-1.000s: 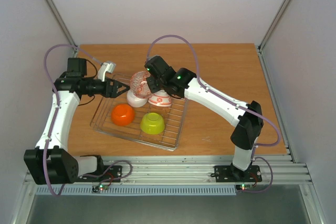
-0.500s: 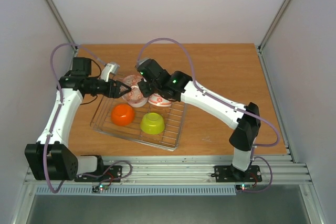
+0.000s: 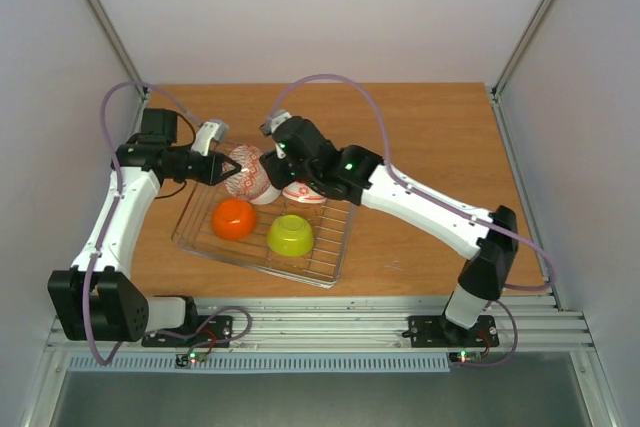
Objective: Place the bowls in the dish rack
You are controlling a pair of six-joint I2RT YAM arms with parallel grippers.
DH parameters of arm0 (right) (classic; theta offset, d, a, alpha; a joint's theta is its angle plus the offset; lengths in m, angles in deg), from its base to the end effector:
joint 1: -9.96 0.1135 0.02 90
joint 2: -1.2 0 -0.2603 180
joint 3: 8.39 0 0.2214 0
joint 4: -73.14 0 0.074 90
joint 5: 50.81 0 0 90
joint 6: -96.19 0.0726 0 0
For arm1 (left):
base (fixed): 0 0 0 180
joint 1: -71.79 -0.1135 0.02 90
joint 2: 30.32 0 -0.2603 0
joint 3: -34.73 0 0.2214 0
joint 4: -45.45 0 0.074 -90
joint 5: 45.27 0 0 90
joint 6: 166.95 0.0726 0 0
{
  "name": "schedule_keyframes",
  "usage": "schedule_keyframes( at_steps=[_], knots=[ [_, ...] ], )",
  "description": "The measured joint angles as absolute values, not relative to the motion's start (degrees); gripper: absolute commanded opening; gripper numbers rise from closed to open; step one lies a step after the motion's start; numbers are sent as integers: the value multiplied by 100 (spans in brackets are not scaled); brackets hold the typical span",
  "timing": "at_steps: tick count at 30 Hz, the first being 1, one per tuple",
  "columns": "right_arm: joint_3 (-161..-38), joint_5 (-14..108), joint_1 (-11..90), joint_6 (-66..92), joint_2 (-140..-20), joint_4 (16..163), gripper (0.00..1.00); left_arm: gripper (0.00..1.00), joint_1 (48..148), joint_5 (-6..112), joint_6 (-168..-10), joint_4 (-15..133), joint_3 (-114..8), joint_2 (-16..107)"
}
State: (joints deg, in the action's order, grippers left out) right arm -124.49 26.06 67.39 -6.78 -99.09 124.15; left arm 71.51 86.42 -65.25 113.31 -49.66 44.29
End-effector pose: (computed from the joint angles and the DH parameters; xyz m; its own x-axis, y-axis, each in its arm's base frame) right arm 0.2280 0.3263 0.3465 -0.1406 -0.6262 -0.7669 -0.7720 0.5543 -0.3110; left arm 0.2371 -0.0471 0.2932 -0.7606 0.1477 -0.6322 0.5129 0.7338 -0.4456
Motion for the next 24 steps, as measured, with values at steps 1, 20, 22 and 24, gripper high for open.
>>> schedule_keyframes(
  at_steps=[1,20,22,24],
  knots=[
    [-12299,2702,6707,-676,-9767,12378,65,0,7149,8694,-6481,11329,-4966,4420],
    [-10736,7109,5467,703,-9006,10546,90,1,6819,9486,-6376,11342,-4966,4418],
    [-10736,7353,5467,832,-9085,10396,92,1,6808,9612,-6326,11368,-4966,4418],
    [-10736,7585,5470,942,-9159,10267,93,1,6804,9730,-6291,11390,-4966,4418]
  ],
)
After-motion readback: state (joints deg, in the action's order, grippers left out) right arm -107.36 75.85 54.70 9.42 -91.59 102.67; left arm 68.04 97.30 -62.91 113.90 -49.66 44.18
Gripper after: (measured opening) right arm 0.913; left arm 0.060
